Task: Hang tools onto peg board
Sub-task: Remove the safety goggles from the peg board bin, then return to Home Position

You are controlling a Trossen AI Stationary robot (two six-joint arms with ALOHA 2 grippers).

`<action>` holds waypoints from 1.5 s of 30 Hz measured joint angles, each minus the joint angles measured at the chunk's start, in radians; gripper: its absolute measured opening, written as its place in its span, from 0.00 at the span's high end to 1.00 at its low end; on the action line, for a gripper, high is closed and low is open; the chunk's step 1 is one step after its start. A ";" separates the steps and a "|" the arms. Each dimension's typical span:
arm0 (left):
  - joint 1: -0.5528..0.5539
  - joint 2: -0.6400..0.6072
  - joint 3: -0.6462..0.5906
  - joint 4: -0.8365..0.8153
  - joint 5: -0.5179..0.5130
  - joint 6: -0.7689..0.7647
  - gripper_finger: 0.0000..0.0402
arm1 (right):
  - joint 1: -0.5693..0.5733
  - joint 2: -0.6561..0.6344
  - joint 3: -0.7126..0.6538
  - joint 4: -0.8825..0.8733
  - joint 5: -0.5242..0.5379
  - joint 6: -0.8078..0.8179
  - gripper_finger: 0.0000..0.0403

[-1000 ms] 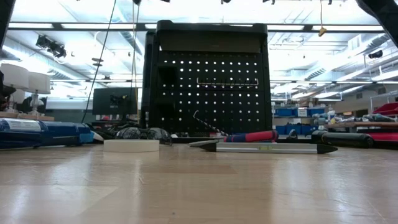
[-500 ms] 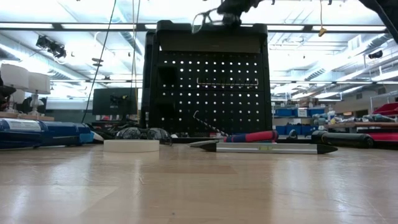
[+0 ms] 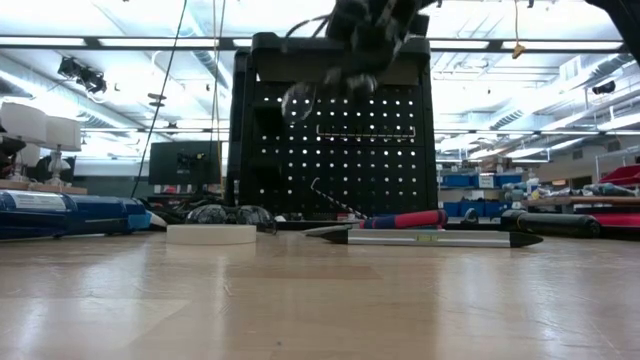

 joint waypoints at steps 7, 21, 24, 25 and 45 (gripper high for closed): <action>-0.037 -0.211 -0.385 0.104 -0.006 -0.179 0.95 | 0.085 0.000 -0.292 0.368 0.074 0.099 0.90; -0.050 -0.650 -0.945 0.186 -0.024 -0.334 0.95 | 0.123 0.000 -0.443 0.685 0.078 0.434 0.71; -0.050 -0.700 -1.018 0.187 -0.017 -0.335 0.95 | 0.123 0.000 -0.433 0.665 0.030 0.514 0.63; -0.050 -0.710 -1.040 0.188 -0.008 -0.334 0.95 | 0.123 0.000 -0.423 0.647 0.021 0.531 0.61; -0.053 -0.879 -1.218 0.392 0.063 -0.175 0.95 | 0.187 -0.515 -0.654 0.874 0.523 0.817 0.69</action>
